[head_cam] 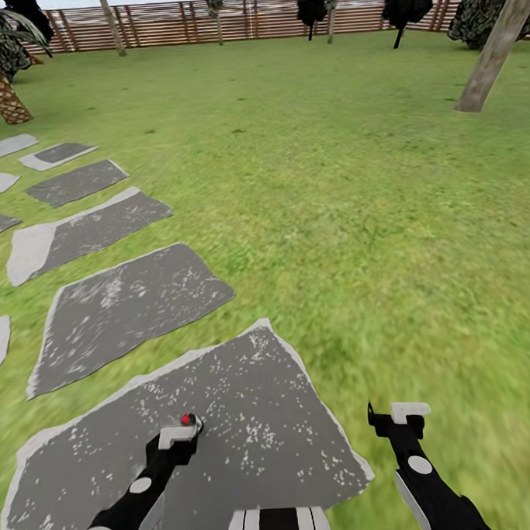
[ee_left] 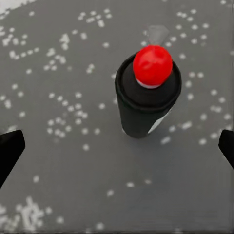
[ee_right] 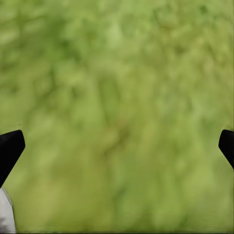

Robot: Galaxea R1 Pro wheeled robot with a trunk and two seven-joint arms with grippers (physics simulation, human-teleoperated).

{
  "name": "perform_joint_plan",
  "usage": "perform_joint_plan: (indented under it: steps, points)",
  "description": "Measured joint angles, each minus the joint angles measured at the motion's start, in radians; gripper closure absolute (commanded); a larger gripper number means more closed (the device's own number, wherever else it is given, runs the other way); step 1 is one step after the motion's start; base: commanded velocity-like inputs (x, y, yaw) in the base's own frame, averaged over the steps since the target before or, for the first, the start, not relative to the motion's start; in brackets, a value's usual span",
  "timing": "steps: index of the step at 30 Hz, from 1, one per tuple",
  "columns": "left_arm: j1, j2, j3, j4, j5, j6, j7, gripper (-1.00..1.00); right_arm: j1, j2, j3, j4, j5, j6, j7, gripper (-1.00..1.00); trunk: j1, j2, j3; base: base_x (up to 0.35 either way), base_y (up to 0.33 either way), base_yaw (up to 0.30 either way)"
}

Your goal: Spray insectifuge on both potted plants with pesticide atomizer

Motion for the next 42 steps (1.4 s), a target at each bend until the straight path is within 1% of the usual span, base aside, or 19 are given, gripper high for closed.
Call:
perform_joint_plan:
  steps: [5,8,10,18,42]
  points:
    - [0.003,0.0,0.0,0.001,0.0,-0.005,0.0,-1.0,0.0,0.0,0.0,0.0,0.0,0.0,0.0,-1.0,0.002,-0.001,-0.027,0.0,0.0,0.0]
    - [0.005,0.0,0.0,0.002,0.0,-0.047,0.0,-1.0,0.0,0.0,0.0,0.0,0.0,0.0,0.0,-1.0,0.004,-0.002,-0.044,0.0,0.0,0.0]
    - [0.005,0.0,0.0,0.002,0.0,-0.065,0.001,-1.0,0.0,0.0,0.0,0.0,0.0,0.0,0.0,-1.0,0.004,-0.002,-0.047,0.0,0.0,0.0]
    - [0.01,-0.002,0.0,0.005,0.0,-0.079,0.001,-1.0,0.0,0.0,0.0,0.0,0.0,0.0,0.0,-1.0,0.003,-0.002,-0.049,0.056,-0.032,0.0]
    - [0.011,-0.002,0.0,0.004,0.0,-0.083,0.001,-1.0,0.0,0.0,0.0,0.0,0.0,0.0,0.0,-1.0,0.003,-0.002,-0.049,0.058,-0.013,0.0]
